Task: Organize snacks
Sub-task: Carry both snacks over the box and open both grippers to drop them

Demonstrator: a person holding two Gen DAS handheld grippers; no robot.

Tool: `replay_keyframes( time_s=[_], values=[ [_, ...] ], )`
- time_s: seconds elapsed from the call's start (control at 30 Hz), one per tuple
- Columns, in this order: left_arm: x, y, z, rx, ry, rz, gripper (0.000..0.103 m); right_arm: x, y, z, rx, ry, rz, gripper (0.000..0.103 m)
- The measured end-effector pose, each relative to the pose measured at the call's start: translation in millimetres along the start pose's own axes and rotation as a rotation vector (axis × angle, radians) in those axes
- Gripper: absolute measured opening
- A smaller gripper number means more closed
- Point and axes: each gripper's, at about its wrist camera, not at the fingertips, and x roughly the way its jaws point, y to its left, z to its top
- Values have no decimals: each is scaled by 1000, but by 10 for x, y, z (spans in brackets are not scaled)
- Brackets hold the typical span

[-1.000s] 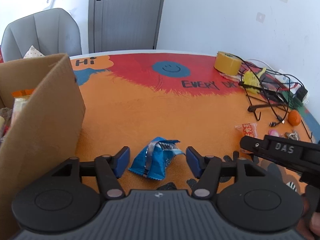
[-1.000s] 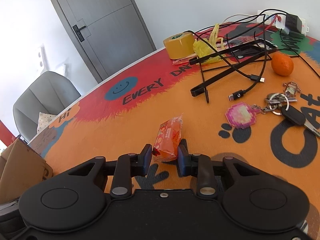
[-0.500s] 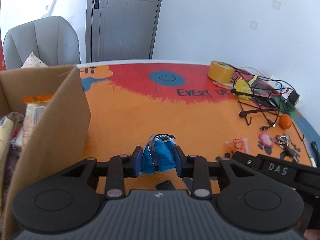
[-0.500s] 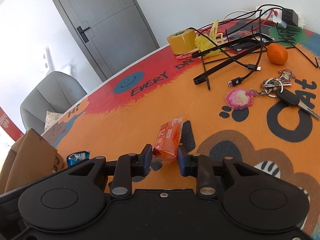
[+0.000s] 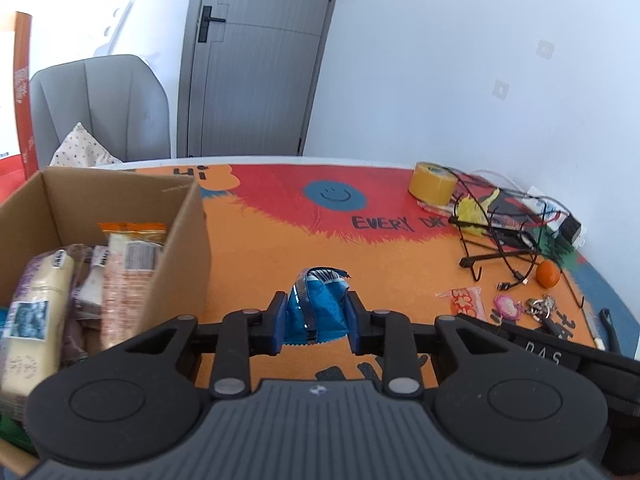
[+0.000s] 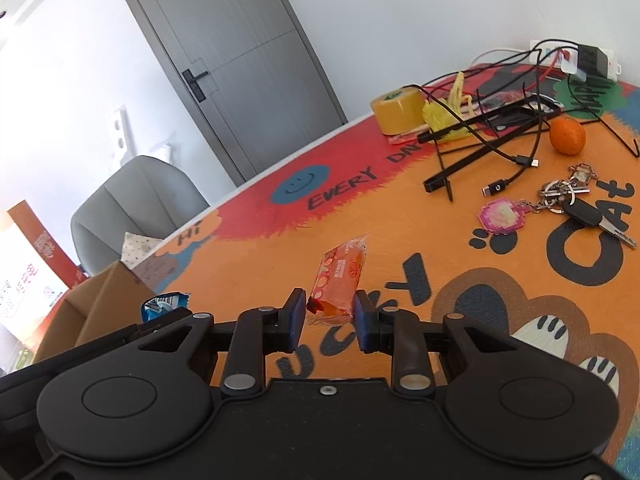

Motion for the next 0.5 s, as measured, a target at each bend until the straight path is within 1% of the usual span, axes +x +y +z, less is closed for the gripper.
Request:
replay_keyframes(
  time_s=[0.5],
  values=[
    [-550, 191, 53, -43, -91, -7, 27, -333, 337, -52, -55, -48, 51, 27]
  ],
)
